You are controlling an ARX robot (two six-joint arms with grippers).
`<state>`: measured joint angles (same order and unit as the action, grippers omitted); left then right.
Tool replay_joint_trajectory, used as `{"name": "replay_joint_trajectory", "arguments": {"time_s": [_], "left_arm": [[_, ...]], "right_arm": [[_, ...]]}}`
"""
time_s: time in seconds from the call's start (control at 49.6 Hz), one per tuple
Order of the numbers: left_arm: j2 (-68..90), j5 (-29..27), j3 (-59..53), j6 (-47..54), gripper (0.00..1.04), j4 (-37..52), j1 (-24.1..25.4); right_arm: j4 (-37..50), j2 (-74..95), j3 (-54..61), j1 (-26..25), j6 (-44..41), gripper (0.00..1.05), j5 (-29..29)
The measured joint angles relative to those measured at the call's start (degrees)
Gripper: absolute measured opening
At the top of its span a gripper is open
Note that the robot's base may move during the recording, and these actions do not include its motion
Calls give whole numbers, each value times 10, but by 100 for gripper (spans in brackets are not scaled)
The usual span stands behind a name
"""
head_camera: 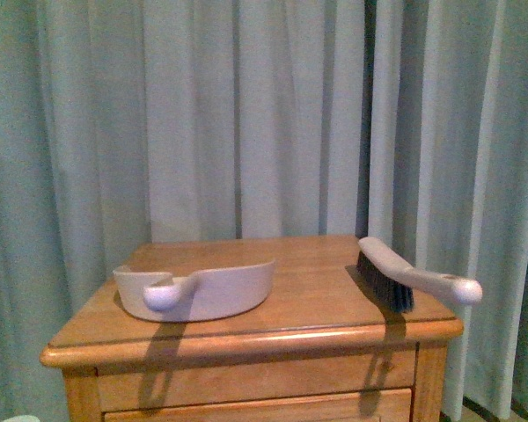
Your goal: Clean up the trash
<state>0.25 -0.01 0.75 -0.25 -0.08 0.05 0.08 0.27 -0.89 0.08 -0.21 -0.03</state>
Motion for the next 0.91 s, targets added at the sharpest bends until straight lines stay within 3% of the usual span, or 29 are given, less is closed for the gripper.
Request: {"name": "replay_joint_trajectory", "arguments": {"time_s": [0.383,0.443,0.564,0.705,0.907], "left_arm": [[2,2,1,-7,97,-3,0],[45,24,25,-59,97,-51,8],[192,24,93,-94,97,-11,10],[382,-54,256,-49,97,-4,-44],[638,-221,519,1,97,-101,-190]], "right_arm": [[0,0,0,0,0,97,0],[0,0,0,0,0,97,0],[0,0,0,0,0,97,0],[0,0,0,0,0,97,0],[0,0,0,0,0,97,0]]}}
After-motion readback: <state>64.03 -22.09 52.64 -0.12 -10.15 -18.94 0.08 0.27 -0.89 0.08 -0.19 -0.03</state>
